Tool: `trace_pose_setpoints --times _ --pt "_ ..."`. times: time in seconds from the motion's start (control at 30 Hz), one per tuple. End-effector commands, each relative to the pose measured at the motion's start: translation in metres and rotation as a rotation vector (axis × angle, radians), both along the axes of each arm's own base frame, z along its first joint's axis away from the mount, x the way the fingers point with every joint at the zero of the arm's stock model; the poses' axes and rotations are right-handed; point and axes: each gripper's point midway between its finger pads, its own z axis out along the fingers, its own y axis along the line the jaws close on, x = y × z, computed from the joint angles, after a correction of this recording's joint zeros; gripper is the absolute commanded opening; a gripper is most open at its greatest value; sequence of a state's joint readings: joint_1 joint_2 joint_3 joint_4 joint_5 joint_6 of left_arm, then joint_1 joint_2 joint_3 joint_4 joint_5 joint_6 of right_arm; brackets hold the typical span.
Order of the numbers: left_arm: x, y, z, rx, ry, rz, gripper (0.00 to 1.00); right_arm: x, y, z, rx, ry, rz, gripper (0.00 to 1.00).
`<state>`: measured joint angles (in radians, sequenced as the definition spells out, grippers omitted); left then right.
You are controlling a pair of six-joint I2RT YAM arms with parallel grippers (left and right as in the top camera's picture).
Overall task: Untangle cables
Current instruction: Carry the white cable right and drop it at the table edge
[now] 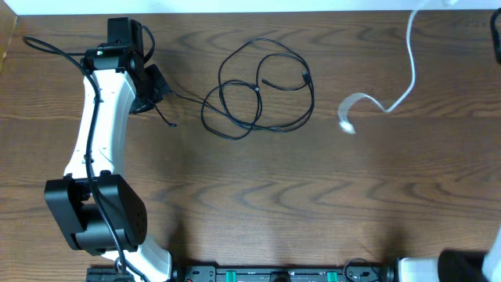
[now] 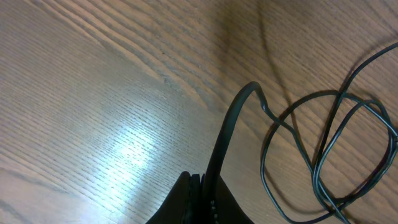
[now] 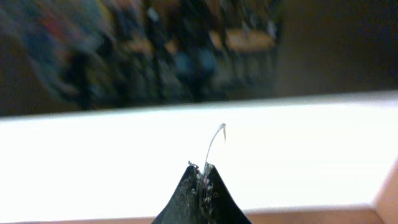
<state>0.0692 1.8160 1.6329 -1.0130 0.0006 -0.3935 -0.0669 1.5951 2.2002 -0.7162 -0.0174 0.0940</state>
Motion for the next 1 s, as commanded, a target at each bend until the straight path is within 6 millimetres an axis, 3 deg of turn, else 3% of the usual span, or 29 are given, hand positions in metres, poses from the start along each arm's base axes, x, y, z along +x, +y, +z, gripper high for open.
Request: trace_pose_setpoints --times 0.0,0.2,0.47,0.6,0.77,0.97 --pt "0.003 0.002 0.004 0.012 -0.012 0.008 0.07 0.028 -0.040 -0.041 0.002 0.108 -0.067 0.01" --pt "0.003 0.002 0.004 0.012 -0.012 0.008 0.08 0.047 -0.126 -0.093 0.034 0.218 -0.228 0.01" --pt "0.003 0.002 0.004 0.012 -0.011 0.007 0.07 0.021 -0.232 -0.119 0.071 0.261 -0.434 0.01" --pt "0.003 0.002 0.004 0.012 -0.012 0.007 0.07 0.010 -0.278 -0.142 0.096 0.298 -0.515 0.01" --pt "0.003 0.002 0.004 0.012 -0.012 0.007 0.07 0.009 -0.323 -0.199 0.148 0.398 -0.576 0.01" --pt "0.003 0.002 0.004 0.012 -0.012 0.007 0.07 0.024 -0.347 -0.258 0.185 0.480 -0.587 0.01"
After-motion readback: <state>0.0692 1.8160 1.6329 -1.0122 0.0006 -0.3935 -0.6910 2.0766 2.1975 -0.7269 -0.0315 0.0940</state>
